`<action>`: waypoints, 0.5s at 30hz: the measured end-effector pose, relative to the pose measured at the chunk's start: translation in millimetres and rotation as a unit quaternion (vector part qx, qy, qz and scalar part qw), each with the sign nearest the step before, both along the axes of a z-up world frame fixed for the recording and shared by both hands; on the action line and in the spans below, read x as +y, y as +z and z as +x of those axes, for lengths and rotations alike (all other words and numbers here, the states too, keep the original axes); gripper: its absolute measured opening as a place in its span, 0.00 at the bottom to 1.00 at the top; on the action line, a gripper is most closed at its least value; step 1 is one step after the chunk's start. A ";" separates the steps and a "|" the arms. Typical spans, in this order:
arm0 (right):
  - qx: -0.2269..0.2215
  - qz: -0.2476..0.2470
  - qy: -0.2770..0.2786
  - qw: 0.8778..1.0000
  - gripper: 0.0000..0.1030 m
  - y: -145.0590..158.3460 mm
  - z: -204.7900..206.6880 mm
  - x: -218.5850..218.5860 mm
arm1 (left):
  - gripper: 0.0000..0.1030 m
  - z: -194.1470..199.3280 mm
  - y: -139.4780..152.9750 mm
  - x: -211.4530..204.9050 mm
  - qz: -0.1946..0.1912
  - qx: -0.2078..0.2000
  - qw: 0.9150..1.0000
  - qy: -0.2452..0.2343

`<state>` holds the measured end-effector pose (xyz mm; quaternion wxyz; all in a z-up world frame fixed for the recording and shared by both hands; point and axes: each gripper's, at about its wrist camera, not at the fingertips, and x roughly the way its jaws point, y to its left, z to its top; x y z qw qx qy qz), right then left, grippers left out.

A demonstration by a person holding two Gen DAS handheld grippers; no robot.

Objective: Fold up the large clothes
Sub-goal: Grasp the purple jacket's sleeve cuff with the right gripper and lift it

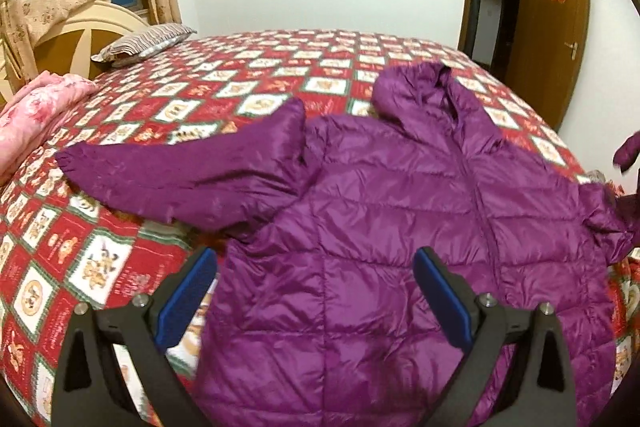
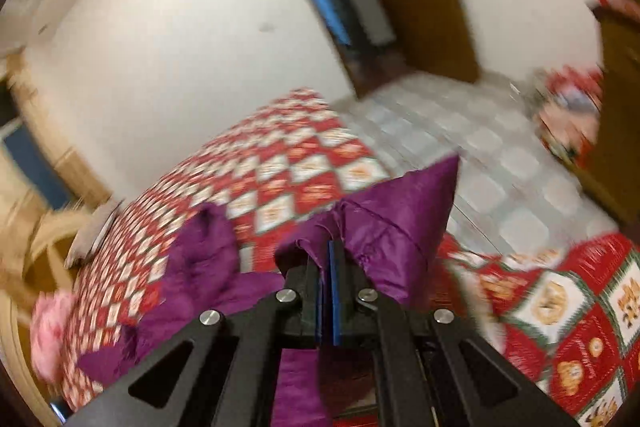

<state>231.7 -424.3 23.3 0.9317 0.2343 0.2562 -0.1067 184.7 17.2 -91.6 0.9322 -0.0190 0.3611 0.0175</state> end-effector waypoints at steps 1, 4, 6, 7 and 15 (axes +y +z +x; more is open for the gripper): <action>-0.006 -0.006 0.017 1.000 0.02 5.5 4.2 19.8 | 0.97 -2.5 3.9 5.1 -0.002 -0.004 1.000 0.002; -0.018 -0.014 0.070 0.997 0.02 13.0 17.9 75.3 | 0.97 -7.6 9.7 18.3 -0.006 -0.012 1.000 0.008; -0.024 -0.019 0.105 0.994 0.02 12.6 27.1 111.8 | 0.98 -12.4 11.7 28.2 -0.008 -0.017 1.000 0.015; -0.029 -0.018 0.128 0.991 0.02 10.5 32.0 132.5 | 0.97 -14.0 12.4 34.2 -0.010 -0.019 1.000 0.020; 0.049 -0.050 0.241 0.968 0.02 -51.3 68.8 219.0 | 0.97 -20.6 9.6 61.8 -0.005 -0.024 0.999 0.035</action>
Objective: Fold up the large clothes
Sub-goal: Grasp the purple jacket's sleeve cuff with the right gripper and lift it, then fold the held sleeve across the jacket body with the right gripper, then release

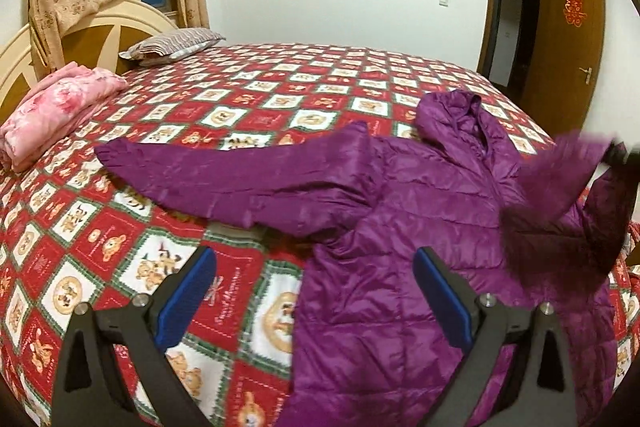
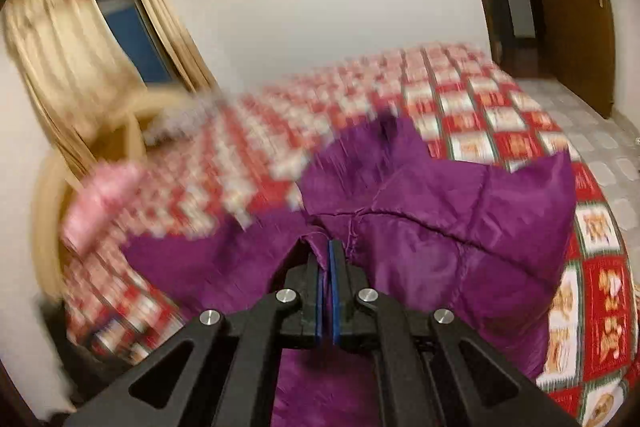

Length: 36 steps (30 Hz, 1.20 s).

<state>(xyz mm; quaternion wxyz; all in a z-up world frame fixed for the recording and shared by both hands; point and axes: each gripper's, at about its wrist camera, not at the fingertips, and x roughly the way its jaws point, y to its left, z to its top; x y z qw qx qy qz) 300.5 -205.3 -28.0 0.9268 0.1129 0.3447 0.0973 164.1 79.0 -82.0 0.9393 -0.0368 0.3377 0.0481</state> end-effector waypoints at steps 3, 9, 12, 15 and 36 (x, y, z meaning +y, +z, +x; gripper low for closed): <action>0.089 -0.083 -0.016 0.992 0.02 -50.3 18.1 15.1 | 0.97 0.5 -3.5 2.6 0.007 0.004 1.000 -0.002; 0.138 -0.119 -0.007 0.983 0.03 -71.9 -2.5 -1.7 | 0.98 2.5 -5.5 6.2 0.003 0.002 1.000 -0.005; 0.139 -0.143 -0.013 0.980 0.03 -63.5 -14.1 -4.1 | 0.98 1.9 -6.9 5.4 -0.002 0.004 1.000 -0.009; 0.137 -0.129 -0.017 0.982 0.03 -53.6 -26.9 -10.2 | 0.98 2.1 -8.1 5.4 -0.003 0.005 1.000 -0.009; 0.030 0.021 0.010 0.999 0.78 -23.3 -77.4 -15.3 | 0.98 -8.9 2.7 -1.7 -0.011 -0.006 1.000 -0.024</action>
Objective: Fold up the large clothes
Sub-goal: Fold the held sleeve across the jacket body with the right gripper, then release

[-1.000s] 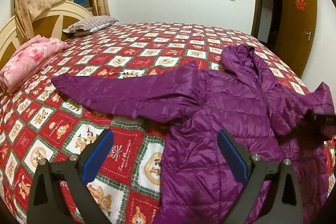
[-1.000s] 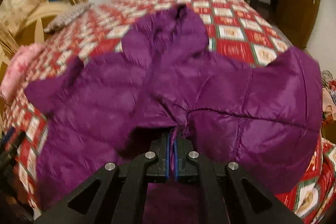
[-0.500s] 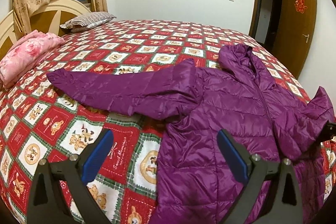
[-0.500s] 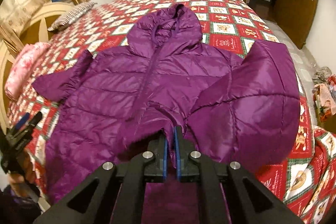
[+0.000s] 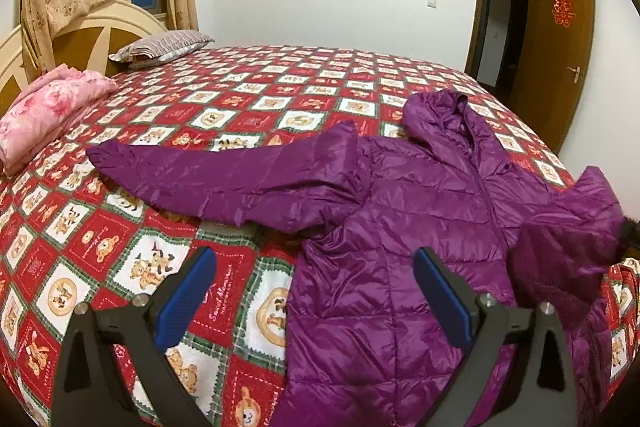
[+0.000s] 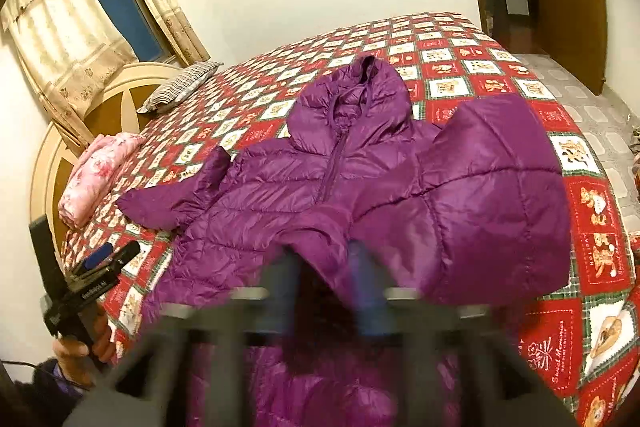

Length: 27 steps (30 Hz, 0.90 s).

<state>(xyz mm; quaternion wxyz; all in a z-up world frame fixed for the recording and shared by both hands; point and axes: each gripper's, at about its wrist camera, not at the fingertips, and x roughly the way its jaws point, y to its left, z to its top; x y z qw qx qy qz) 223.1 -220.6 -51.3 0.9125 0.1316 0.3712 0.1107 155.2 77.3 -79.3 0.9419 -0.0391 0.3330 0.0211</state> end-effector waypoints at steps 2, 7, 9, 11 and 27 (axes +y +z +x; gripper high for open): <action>-0.005 0.013 0.013 1.000 0.99 7.8 -2.2 2.1 | 0.98 -0.6 0.9 1.1 -0.003 0.000 1.000 0.001; 0.004 -0.064 0.048 0.997 0.99 13.9 -0.9 31.0 | 0.98 -0.2 0.4 0.7 -0.009 0.003 1.000 0.000; 0.004 -0.104 0.075 0.992 0.99 9.5 -0.1 50.5 | 0.98 -1.2 0.6 -0.3 -0.005 0.001 1.000 -0.001; 0.010 -0.145 0.116 0.983 0.99 -4.6 2.1 75.7 | 0.98 -1.8 1.4 -0.2 -0.002 0.000 1.000 -0.001; 0.047 -0.071 0.038 0.996 0.16 -41.9 75.5 91.9 | 0.98 12.8 -6.8 49.0 -0.019 0.008 0.998 0.057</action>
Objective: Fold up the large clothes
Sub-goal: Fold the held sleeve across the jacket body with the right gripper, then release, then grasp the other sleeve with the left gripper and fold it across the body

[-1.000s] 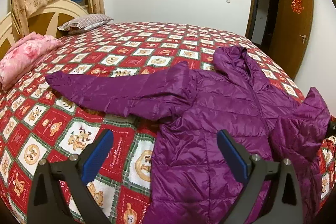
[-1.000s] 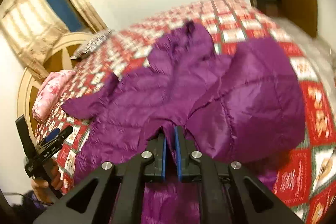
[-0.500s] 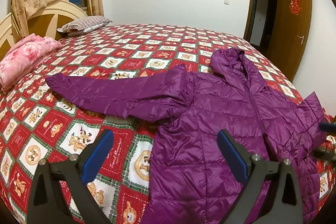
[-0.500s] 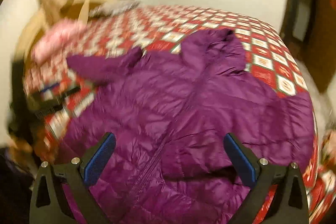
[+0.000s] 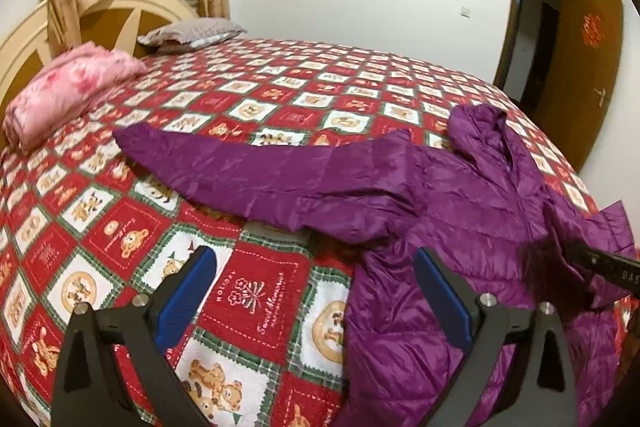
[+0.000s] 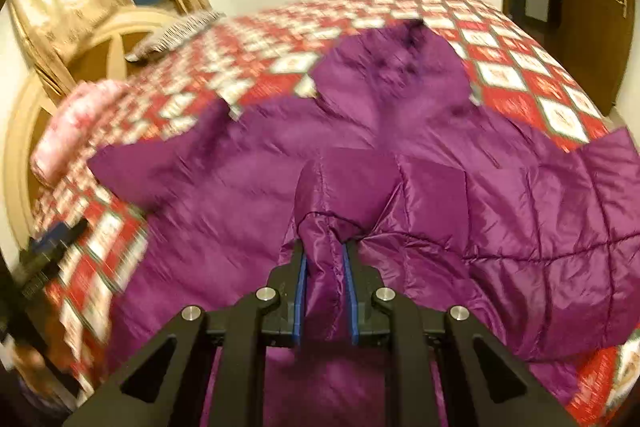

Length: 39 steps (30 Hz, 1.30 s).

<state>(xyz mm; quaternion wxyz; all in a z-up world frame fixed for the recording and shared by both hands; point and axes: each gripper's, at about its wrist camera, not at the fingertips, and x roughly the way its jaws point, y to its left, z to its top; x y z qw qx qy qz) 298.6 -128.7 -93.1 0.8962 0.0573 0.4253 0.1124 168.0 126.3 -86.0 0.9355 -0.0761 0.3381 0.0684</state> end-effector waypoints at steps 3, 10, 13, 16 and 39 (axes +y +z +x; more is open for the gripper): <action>0.005 0.025 0.030 0.999 0.16 -6.2 21.5 32.5 | 0.98 0.4 0.4 3.5 0.006 -0.004 1.000 0.006; 0.034 0.102 0.068 0.992 0.42 -50.5 46.5 86.6 | 0.98 5.0 -3.5 10.5 0.025 -0.002 1.000 0.013; 0.034 0.157 0.083 0.984 0.71 -53.3 43.1 93.6 | 0.98 7.2 -6.0 10.5 0.026 0.000 1.000 0.012; 0.012 0.146 0.086 0.985 0.71 -35.8 33.8 84.9 | 0.98 8.2 -7.3 9.8 0.031 -0.002 0.999 0.011; -0.013 -0.039 -0.208 0.977 0.71 -50.1 1.4 -110.2 | 0.98 48.8 -6.8 8.6 0.065 -0.003 0.997 0.051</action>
